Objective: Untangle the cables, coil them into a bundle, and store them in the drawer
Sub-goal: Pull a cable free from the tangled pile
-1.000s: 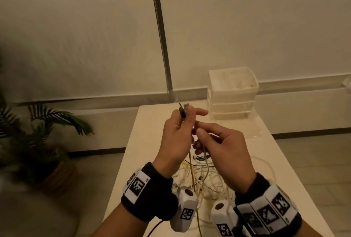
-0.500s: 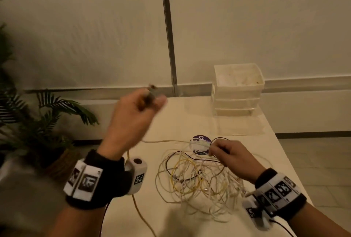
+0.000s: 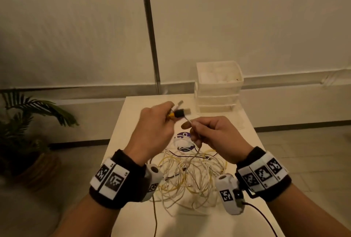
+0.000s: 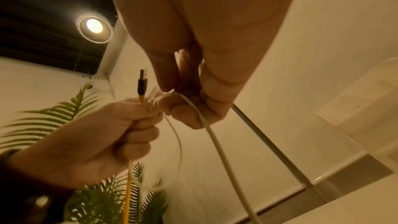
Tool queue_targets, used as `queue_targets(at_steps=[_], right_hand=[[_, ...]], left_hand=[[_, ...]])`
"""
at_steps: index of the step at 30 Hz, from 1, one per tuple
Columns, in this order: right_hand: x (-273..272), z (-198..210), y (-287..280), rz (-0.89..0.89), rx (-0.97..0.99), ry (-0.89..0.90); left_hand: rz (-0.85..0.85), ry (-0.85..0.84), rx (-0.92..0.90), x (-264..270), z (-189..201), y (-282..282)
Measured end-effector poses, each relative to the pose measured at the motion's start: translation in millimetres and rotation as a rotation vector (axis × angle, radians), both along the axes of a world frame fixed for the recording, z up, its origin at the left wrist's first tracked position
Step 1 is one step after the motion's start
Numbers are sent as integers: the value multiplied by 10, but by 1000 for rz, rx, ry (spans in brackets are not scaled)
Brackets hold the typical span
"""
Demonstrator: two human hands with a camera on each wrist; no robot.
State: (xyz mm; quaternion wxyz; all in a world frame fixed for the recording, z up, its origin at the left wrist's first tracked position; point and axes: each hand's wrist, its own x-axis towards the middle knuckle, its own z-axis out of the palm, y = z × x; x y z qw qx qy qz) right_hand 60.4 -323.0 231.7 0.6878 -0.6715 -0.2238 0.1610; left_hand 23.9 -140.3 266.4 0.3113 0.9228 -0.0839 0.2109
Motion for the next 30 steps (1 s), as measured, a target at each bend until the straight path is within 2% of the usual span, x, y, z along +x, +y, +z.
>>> queue_targets(at_steps=[4,7,8,11,13,16,18,21,26,30], right_hand=[[7,-266,-33,-14,-8,27],[21,-478,-59,-33,-111,20],[32,-527,-62,-44,-146,15],[89,-539,-32,-94,-176,51],[118,-430,10,-96,-178,38],[132,-193,67,-12,-149,2],[159,-55,65,22,-103,23],[196,53,-12,40,-33,70],[167,35,-101,64,59,137],[182,-92,-118,58,113,172]], left_hand=[[219,-167,-244,68,177,218],[419,-329,-549,122,344,532],[452,-341,-587,114,382,595],[440,-246,-465,36,367,541],[253,-176,-260,-41,285,314],[-93,94,-40,-61,68,-69],[-173,155,8,1,-45,-188],[-109,163,-58,121,-113,-156],[-73,89,-41,170,-90,-109],[115,-68,-234,251,113,105]])
